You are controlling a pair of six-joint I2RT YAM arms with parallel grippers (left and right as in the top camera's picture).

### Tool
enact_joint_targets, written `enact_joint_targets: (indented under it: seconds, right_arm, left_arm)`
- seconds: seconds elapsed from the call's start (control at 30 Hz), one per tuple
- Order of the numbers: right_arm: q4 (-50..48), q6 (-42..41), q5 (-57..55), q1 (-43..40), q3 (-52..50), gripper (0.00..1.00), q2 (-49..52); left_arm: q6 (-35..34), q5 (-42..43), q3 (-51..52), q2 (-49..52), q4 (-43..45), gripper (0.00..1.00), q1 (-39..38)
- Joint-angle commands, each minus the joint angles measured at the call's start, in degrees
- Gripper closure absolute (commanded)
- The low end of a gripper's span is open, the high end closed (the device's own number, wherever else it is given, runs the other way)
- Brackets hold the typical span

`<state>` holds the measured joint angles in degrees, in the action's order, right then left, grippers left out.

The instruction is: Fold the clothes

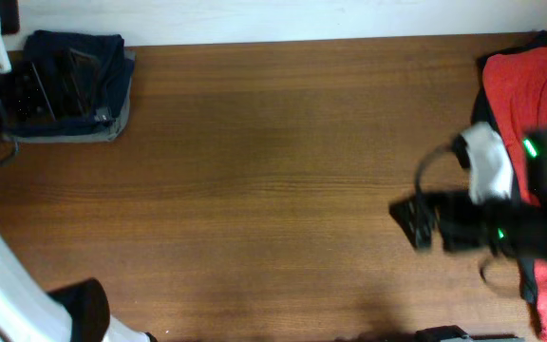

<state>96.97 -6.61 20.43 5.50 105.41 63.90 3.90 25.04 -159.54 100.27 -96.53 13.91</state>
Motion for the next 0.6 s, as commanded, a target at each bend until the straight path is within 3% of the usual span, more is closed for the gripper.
enact_joint_targets:
  seconds: [0.0, 0.3, 0.43, 0.57]
  right_arm:
    - [0.3, 0.0, -4.7, 0.2, -3.4, 0.01, -7.0]
    - [-0.2, -5.9, -14.5, 0.1, -8.5, 0.01, -18.8]
    - [-1.8, -5.9, -15.0, 0.1, -8.5, 0.01, -19.2]
    - [-4.1, -5.9, -15.0, 0.1, -8.5, 0.01, -19.1]
  left_arm:
    - [1.0, -0.1, 0.2, -4.5, -0.1, 0.0, -2.9]
    - [-0.3, -4.3, 9.3, -16.3, -0.1, 0.0, -10.4]
    - [-1.1, -5.7, 18.9, -22.1, 1.6, 0.0, -10.5]
    - [-1.7, -5.8, 34.6, -30.9, 10.0, 0.0, -10.5]
